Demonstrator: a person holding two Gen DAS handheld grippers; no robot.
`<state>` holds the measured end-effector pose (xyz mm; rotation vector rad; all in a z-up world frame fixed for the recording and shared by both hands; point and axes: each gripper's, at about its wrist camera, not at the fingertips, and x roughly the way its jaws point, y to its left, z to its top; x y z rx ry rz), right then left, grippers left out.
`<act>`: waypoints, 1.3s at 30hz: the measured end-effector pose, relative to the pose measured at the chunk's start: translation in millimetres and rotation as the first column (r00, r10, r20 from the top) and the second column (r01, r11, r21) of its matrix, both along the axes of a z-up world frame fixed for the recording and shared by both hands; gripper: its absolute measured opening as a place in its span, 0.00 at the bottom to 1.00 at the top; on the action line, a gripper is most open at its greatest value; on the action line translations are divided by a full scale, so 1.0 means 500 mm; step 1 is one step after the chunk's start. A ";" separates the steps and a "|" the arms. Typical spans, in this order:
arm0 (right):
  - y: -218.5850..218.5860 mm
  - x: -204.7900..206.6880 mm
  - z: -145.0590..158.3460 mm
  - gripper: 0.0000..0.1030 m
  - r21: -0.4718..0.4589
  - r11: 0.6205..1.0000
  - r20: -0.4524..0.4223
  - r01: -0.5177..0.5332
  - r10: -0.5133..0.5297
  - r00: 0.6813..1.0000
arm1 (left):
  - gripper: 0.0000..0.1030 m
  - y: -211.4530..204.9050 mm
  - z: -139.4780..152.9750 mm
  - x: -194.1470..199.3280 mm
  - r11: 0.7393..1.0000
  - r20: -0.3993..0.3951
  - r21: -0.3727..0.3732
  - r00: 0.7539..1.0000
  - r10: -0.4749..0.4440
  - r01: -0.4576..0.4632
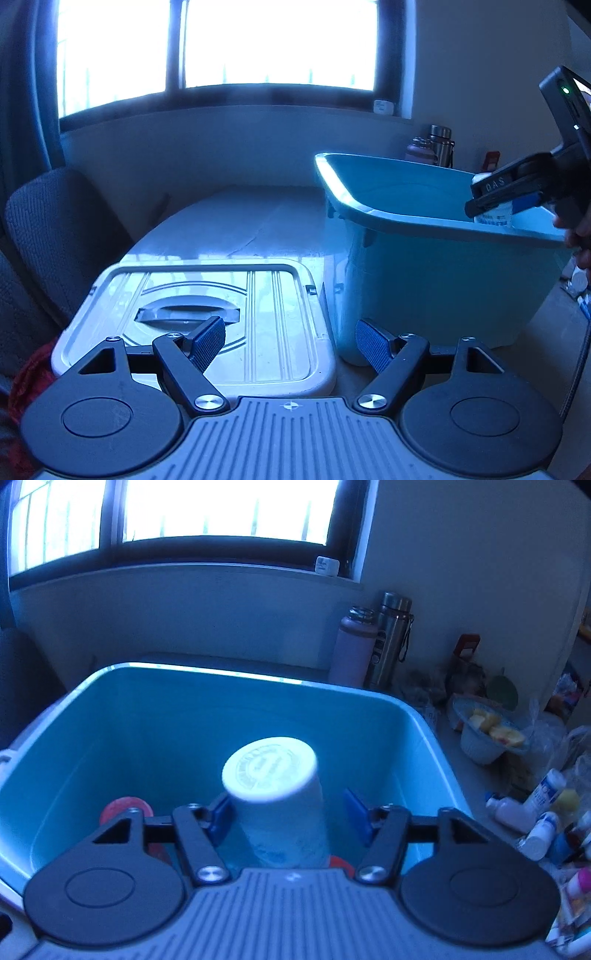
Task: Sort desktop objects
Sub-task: 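Lift the white pill bottle and lower it into the tub, right tool, then open the right tool and withdraw it from the tub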
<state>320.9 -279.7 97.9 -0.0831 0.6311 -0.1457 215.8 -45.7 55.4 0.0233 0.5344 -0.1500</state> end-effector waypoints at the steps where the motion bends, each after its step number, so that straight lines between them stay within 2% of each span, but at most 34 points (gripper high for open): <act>1: 0.005 -0.001 0.002 0.64 -0.018 1.000 0.005 -0.006 0.007 1.000 | 0.78 0.000 -0.001 0.002 1.000 -0.002 -0.005 1.000 0.002 -0.002; 7: 0.017 -0.005 0.006 0.72 -0.035 0.999 0.012 -0.004 0.005 1.000 | 0.78 0.006 -0.001 0.007 1.000 0.006 -0.019 1.000 0.009 -0.009; 15: 0.022 -0.009 0.009 0.72 -0.038 0.999 0.012 0.010 -0.010 1.000 | 0.78 0.025 -0.003 0.016 0.999 0.003 -0.033 1.000 0.031 -0.031; 22: 0.029 -0.041 0.016 0.72 0.011 1.000 0.049 0.011 -0.011 0.999 | 0.78 0.040 -0.005 0.021 0.998 0.000 -0.042 0.998 0.056 -0.056; 25: 0.039 -0.057 0.014 0.81 -0.018 0.999 0.063 0.030 -0.028 0.998 | 0.78 0.047 0.001 0.013 0.995 0.004 -0.049 0.996 0.084 -0.083; 27: 0.040 -0.079 0.017 0.82 -0.011 0.999 0.108 0.043 -0.042 0.993 | 0.78 0.052 0.008 0.007 0.993 -0.002 -0.051 0.994 0.105 -0.105; 32: 0.046 -0.138 0.032 0.96 0.003 0.996 0.218 0.091 -0.090 0.972 | 0.78 0.057 0.032 -0.008 0.992 0.006 -0.047 0.993 0.117 -0.117; 35: 0.048 -0.160 0.030 0.97 -0.014 0.993 0.195 0.113 -0.109 0.975 | 0.78 0.057 0.046 -0.022 0.991 0.015 -0.040 0.992 0.129 -0.129; 39: 0.038 -0.207 0.016 0.97 0.016 0.994 0.176 0.107 -0.108 0.979 | 0.78 0.061 0.055 -0.054 0.989 0.022 -0.060 0.990 0.136 -0.135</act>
